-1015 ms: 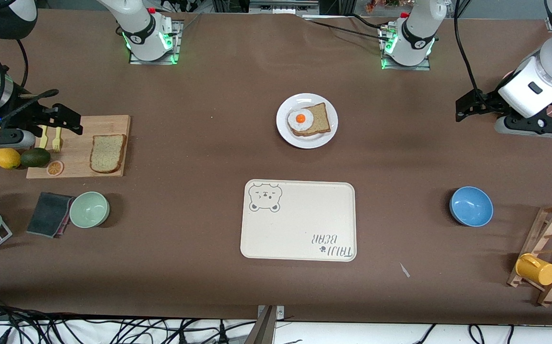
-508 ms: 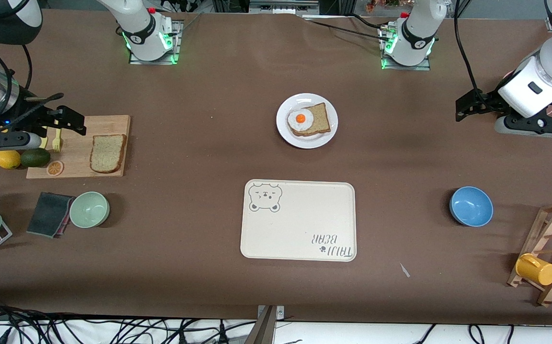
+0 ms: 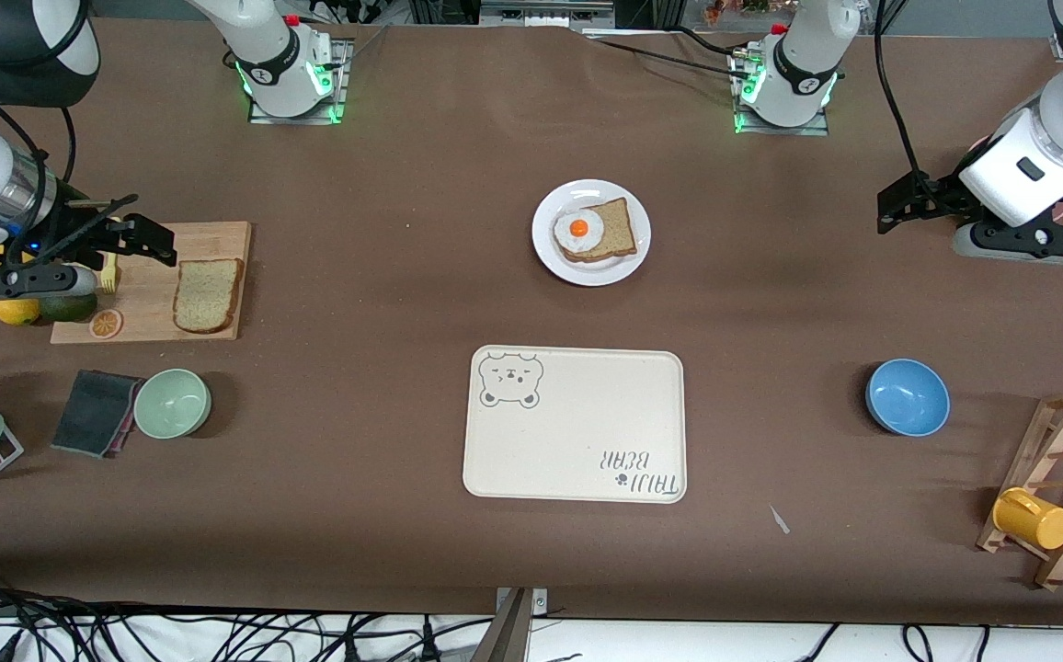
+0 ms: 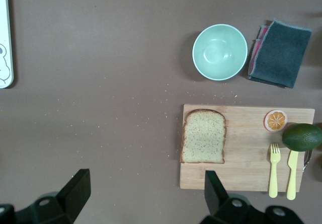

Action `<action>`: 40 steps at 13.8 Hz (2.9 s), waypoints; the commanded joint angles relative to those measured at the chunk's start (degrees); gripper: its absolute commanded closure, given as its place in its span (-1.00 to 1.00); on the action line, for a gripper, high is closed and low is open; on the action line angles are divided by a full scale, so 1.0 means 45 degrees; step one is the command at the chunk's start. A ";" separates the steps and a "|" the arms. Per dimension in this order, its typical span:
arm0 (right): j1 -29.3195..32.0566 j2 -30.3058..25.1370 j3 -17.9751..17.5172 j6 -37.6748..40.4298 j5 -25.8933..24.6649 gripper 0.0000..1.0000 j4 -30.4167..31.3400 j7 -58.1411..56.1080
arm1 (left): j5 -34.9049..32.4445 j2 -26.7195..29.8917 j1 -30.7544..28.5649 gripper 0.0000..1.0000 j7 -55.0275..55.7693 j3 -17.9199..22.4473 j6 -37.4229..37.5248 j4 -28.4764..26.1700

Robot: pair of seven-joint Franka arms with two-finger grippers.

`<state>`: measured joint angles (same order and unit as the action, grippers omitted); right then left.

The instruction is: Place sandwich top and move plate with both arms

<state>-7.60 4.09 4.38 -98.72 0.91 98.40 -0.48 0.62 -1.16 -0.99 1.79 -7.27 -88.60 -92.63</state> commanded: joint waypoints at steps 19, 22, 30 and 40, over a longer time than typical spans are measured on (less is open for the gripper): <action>-0.0010 -0.1435 -0.0074 -0.0036 0.0052 -1.00 0.0730 0.0088 | -0.0235 -0.0095 0.0082 -1.00 -0.0242 0.0034 0.0315 0.0350; -0.0010 -0.1553 -0.0055 0.0198 0.0072 -1.00 0.0769 0.0088 | -0.0235 -0.0095 0.0082 -1.00 -0.0242 0.0014 0.0315 0.0350; 0.0029 -0.1299 0.0043 -0.1842 -0.0162 -1.00 0.2578 0.0087 | -0.0235 -0.0095 0.0082 -1.00 -0.0242 0.0014 0.0315 0.0350; 0.0147 0.1139 0.0355 -0.5621 -0.0904 -1.00 0.4988 0.0302 | -0.0235 -0.0095 0.0082 -1.00 -0.0242 0.0034 0.0315 0.0350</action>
<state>-7.04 7.72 6.01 -123.23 -1.44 120.80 -0.14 0.62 -1.16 -0.94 1.79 -7.31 -88.60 -92.58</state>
